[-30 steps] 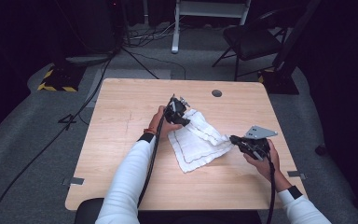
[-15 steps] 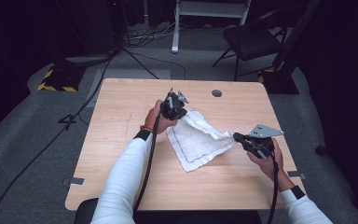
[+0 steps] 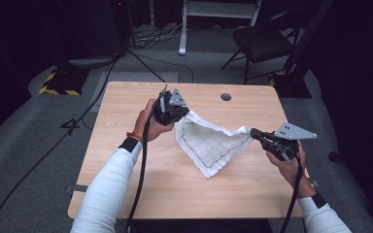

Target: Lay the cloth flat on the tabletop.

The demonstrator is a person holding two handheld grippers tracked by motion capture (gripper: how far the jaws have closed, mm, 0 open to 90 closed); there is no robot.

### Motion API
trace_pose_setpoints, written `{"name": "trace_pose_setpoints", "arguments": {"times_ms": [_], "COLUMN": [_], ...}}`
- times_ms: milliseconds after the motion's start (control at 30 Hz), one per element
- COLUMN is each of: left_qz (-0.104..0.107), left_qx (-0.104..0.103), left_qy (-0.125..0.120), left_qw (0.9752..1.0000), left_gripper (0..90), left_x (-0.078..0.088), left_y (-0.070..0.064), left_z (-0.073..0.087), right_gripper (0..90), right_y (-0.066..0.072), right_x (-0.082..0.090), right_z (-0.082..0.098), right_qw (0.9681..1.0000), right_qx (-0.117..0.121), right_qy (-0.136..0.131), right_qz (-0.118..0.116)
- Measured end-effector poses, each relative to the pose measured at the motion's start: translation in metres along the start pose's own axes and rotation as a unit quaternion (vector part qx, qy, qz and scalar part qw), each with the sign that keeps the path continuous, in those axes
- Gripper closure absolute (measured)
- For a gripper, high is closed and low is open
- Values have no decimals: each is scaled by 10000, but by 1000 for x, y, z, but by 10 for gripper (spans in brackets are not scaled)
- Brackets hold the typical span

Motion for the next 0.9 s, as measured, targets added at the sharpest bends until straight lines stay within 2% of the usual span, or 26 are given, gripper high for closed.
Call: {"name": "trace_pose_setpoints", "arguments": {"times_ms": [233, 433, 500, 567, 700, 800, 867, 900], "left_qz": [-84, -132, -104, 29, 39, 25, 75, 70], "left_qx": [-328, -459, -443, -428, -407, -311, -137, -117], "left_qy": [-285, -371, -463, -545, -627, -633, -630, -618], "left_qw": [9990, 9982, 9979, 9976, 9972, 9975, 9979, 9980], "left_gripper": [864, 864, 864, 864, 863, 862, 862, 861], "left_x": [35, 64, 74, 84, 99, 103, 102, 101], "left_y": [-27, -48, -55, -62, -75, -78, -77, -76], "left_z": [5, 13, 15, 18, 24, 26, 26, 25], "right_gripper": [872, 873, 873, 873, 872, 873, 873, 873], "right_y": [3, 18, 23, 28, 35, 37, 35, 33], "right_x": [28, 53, 63, 72, 86, 90, 88, 87], "right_z": [-13, -22, -24, -25, -25, -26, -28, -30], "right_qw": [9995, 9984, 9980, 9974, 9968, 9965, 9967, 9968], "right_qx": [50, 268, 329, 357, 386, 386, 363, 318], "right_qy": [-309, -494, -543, -625, -688, -724, -715, -732], "right_qz": [-29, -57, -74, -100, -137, -133, -103, -89]}}
Point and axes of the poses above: each handheld gripper's, and its own axes: x roughly backward along the jaws, z roughly out of its underside, y roughly to its left, the point moved 6 cm from there along -x, roughly forward along the jaws, and after that the axes turned 15 degrees about y, right-handed, at the moved point
